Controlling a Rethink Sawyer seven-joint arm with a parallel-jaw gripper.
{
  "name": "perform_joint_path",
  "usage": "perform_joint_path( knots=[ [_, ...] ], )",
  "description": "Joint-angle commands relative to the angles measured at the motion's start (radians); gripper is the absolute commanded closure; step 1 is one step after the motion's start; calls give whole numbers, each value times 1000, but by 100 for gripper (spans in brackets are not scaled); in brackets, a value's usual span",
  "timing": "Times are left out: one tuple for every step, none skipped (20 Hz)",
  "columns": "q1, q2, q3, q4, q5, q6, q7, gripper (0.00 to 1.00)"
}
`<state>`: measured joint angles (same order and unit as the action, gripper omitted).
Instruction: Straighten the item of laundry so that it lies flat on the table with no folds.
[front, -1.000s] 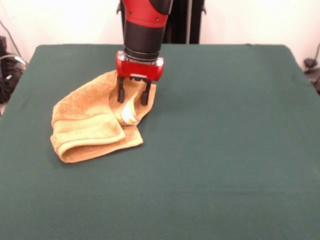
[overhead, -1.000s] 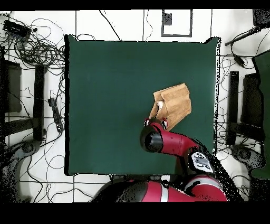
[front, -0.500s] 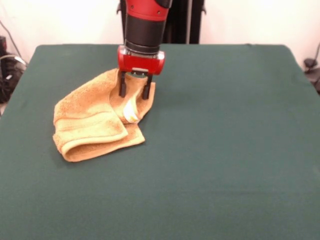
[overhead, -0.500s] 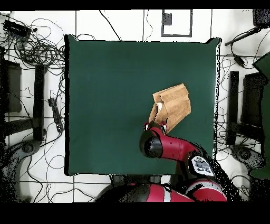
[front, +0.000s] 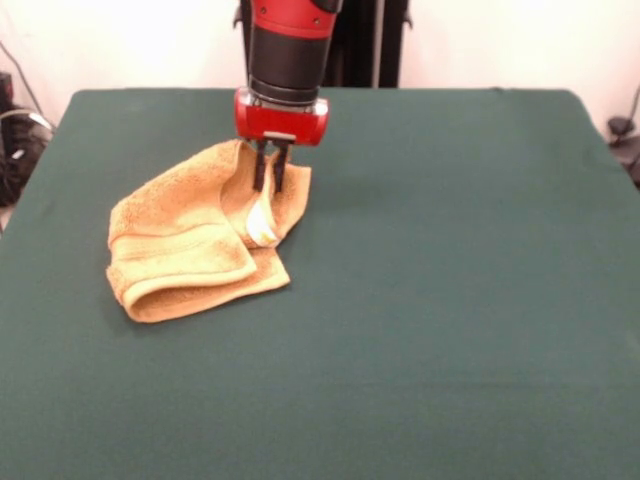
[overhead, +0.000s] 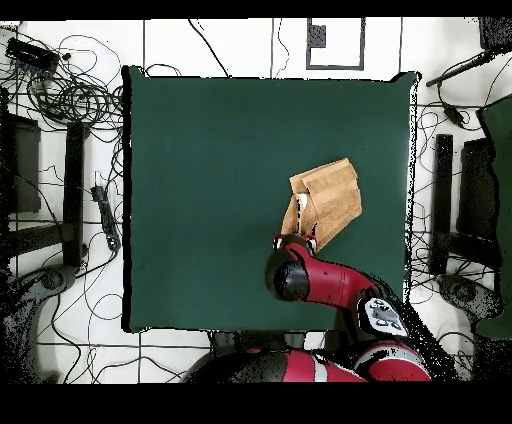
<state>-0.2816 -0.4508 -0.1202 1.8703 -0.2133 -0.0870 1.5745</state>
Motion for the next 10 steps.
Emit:
perform_joint_path(
  knots=[
    [9,25,90,72,4,148,135,100],
    [9,26,90,72,5,149,135,100],
    [13,26,86,71,4,147,134,100],
    [17,25,82,69,5,152,132,100],
    [19,26,81,68,8,156,133,100],
    [21,26,79,66,11,160,134,100],
    [22,26,78,65,12,161,134,100],
    [22,26,78,64,12,164,133,100],
    [23,26,77,64,13,167,133,100],
    [24,26,76,63,13,171,132,100]
  ],
)
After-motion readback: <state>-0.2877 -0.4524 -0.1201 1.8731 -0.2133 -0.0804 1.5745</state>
